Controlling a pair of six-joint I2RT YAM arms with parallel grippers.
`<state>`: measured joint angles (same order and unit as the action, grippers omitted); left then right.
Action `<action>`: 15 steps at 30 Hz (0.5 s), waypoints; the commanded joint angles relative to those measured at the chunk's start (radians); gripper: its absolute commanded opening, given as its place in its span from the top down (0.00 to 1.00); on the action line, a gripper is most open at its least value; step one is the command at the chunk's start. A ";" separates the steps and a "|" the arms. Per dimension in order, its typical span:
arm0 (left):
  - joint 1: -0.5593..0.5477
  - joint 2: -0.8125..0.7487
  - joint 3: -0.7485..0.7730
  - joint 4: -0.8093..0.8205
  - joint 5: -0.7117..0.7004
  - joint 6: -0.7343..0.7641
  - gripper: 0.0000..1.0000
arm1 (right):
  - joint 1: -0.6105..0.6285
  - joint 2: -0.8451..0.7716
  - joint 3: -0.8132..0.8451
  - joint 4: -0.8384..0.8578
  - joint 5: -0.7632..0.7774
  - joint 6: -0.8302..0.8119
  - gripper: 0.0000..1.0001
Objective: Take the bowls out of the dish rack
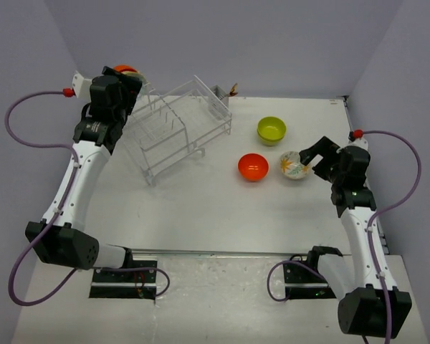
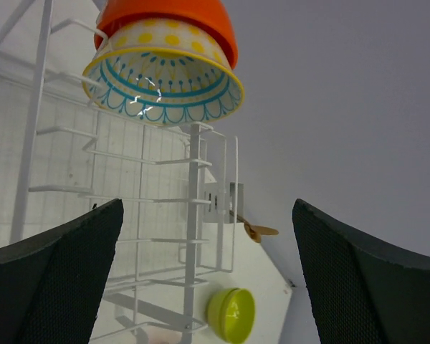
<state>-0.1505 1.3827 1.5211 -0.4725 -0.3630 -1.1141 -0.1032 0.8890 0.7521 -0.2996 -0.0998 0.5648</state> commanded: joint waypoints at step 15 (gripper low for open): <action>0.006 0.199 0.030 0.287 -0.281 -0.361 0.05 | -0.003 -0.056 -0.053 0.090 -0.255 -0.049 0.01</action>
<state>-0.1505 1.5372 1.4857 -0.1764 -0.5446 -1.4292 -0.1032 0.8661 0.7105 -0.2546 -0.3107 0.5346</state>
